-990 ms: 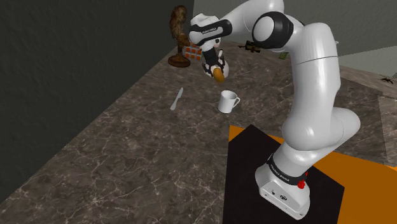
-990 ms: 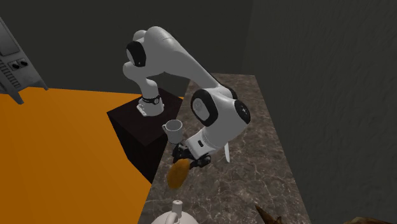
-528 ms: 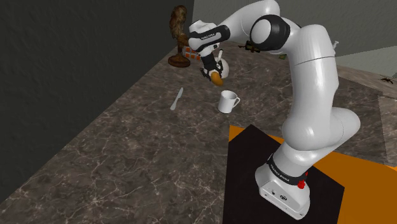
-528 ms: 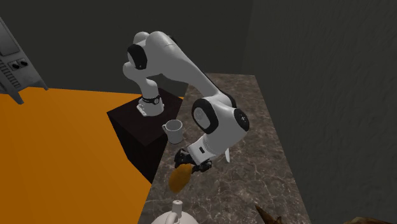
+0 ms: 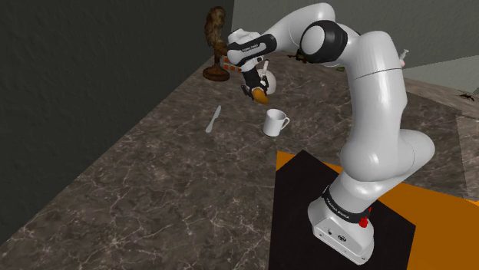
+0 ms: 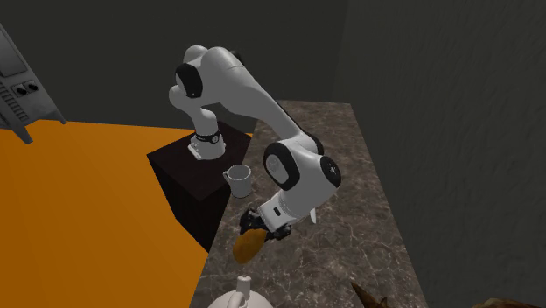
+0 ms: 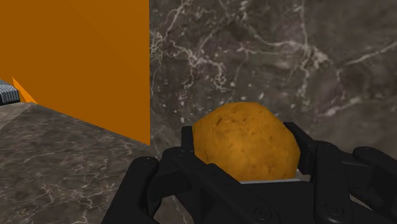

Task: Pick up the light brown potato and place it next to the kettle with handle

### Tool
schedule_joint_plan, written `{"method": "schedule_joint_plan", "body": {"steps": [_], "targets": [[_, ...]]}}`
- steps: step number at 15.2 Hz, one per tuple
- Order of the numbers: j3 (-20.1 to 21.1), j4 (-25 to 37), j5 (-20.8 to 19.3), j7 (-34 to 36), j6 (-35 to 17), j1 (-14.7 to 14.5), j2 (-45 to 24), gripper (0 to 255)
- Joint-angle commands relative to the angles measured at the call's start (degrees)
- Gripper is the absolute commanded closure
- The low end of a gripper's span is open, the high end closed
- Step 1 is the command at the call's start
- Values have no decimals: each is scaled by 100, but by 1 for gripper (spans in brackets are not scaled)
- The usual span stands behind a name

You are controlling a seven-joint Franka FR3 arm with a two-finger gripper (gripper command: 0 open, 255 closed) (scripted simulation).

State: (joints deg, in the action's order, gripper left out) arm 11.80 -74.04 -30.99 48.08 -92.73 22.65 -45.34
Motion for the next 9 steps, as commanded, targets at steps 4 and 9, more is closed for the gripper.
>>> {"method": "schedule_joint_plan", "body": {"steps": [4, 9], "targets": [[-8, -78, -4, 1, -49, 32, -8, 0], [1, 193, 17, -40, 157, -43, -71, 0]]}}
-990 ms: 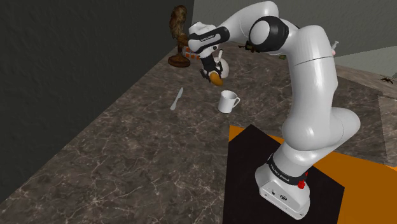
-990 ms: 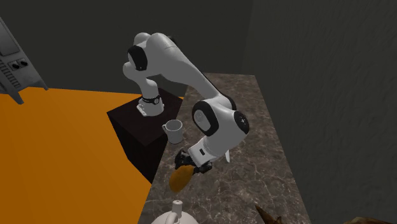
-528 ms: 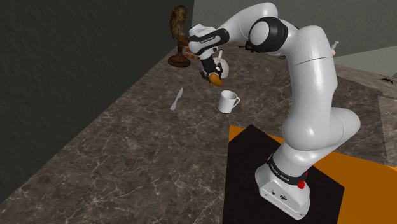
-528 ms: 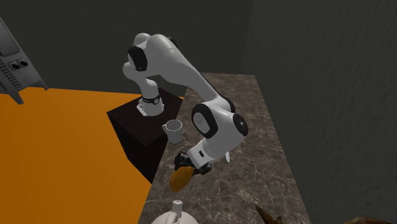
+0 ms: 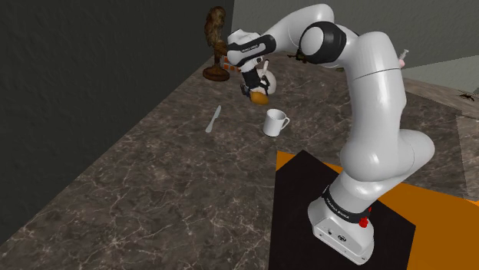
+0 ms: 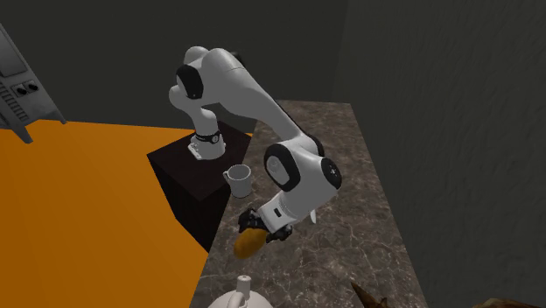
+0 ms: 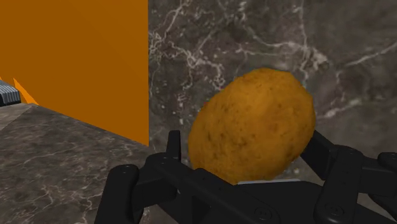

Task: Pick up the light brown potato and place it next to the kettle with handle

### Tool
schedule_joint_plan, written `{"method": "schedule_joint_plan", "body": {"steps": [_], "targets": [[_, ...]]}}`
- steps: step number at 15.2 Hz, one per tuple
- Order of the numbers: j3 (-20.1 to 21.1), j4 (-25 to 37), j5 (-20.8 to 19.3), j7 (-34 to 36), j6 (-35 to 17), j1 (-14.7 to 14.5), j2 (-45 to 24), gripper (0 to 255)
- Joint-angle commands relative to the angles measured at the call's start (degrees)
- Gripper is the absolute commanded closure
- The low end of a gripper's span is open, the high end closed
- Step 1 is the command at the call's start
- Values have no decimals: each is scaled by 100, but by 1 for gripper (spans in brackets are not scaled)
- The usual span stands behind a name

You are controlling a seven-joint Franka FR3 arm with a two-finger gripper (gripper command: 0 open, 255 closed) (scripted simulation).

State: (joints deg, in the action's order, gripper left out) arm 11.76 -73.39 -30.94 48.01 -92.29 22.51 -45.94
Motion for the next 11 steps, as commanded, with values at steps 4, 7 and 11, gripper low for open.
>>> {"method": "schedule_joint_plan", "body": {"steps": [4, 7, 11], "targets": [[13, 884, 54, -166, 682, -230, -182, 0], [13, 883, 54, -166, 682, -230, -182, 0], [13, 884, 54, -166, 682, -230, -182, 0]]}}
